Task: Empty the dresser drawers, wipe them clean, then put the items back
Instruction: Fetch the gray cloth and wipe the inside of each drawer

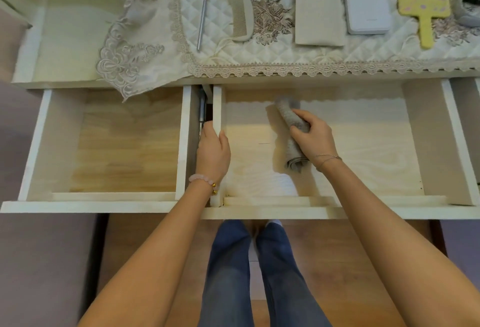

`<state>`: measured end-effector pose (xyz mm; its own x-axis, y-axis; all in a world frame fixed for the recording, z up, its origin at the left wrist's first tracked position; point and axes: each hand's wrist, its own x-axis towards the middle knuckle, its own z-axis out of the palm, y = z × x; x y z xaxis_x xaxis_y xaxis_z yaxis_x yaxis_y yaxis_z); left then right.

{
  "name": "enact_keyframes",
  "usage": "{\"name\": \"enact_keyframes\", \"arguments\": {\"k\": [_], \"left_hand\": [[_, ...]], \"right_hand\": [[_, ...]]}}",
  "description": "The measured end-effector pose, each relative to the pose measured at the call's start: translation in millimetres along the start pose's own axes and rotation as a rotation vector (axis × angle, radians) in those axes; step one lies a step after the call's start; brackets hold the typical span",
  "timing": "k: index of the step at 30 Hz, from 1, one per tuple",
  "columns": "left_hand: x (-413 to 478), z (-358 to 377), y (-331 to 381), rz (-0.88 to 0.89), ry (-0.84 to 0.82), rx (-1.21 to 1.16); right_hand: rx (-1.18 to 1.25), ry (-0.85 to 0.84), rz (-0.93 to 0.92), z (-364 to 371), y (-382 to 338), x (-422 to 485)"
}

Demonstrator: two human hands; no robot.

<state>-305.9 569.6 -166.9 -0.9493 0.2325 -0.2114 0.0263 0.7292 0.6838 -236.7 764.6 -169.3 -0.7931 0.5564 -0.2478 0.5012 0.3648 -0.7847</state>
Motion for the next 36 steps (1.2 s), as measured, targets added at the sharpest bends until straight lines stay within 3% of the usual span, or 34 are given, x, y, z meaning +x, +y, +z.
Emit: {"name": "enact_keyframes", "arguments": {"k": [6, 15, 26, 36], "left_hand": [[-27, 0, -6, -0.008, 0.001, -0.037], [-31, 1, -9, -0.036, 0.0, -0.115], [1, 2, -7, -0.087, 0.018, -0.28], [6, 5, -13, 0.006, 0.066, -0.209]], "right_hand": [[-0.115, 0.056, -0.15, 18, -8, 16], [-0.45, -0.229, -0.332, 60, 7, 18], [-0.375, -0.203, -0.396, 72, 11, 19], [-0.473, -0.208, -0.425, 102, -6, 34]]}}
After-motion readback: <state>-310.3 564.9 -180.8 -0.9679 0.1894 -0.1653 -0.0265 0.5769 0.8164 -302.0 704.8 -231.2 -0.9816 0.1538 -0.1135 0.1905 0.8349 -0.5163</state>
